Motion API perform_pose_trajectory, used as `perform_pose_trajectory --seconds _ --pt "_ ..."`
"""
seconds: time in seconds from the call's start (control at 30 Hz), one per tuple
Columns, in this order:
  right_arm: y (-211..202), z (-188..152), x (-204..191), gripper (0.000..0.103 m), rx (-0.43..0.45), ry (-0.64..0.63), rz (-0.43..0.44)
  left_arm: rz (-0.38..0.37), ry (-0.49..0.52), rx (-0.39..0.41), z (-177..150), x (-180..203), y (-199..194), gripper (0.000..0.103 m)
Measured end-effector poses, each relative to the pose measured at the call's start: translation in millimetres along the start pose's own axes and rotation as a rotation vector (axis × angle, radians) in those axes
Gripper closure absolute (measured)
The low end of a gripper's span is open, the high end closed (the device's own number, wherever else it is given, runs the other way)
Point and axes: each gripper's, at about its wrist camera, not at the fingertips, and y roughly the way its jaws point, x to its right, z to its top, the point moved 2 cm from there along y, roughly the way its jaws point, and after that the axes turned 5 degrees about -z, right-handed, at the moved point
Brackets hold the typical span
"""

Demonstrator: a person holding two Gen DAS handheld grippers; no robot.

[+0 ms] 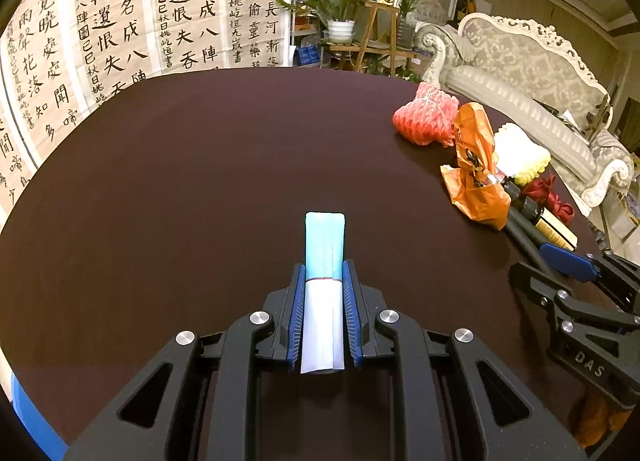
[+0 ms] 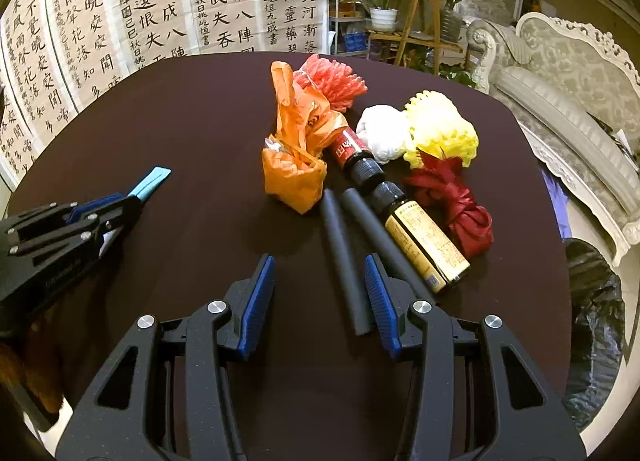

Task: Collect trash
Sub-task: 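Grasp the white teal-capped tube with the left tool while the right tool grasps a black marker, then carry the tube and marker over the black bin and open both tools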

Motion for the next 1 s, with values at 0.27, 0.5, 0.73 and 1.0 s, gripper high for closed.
perform_pose_trajectory --seconds 0.27,0.5,0.73,1.0 --pt "3 3 -4 0.087 -0.005 -0.017 -0.024 -0.001 0.004 0.002 1 0 0 0.083" --pt "-12 -16 -3 0.091 0.001 -0.018 -0.027 0.005 0.037 0.029 0 7 -9 0.083" --pt "-35 -37 18 0.091 0.027 0.046 -0.041 -0.021 0.048 0.042 -8 23 -18 0.083" --pt "-62 -51 54 0.091 0.090 0.137 -0.086 -0.081 0.093 0.066 -13 64 -27 0.083"
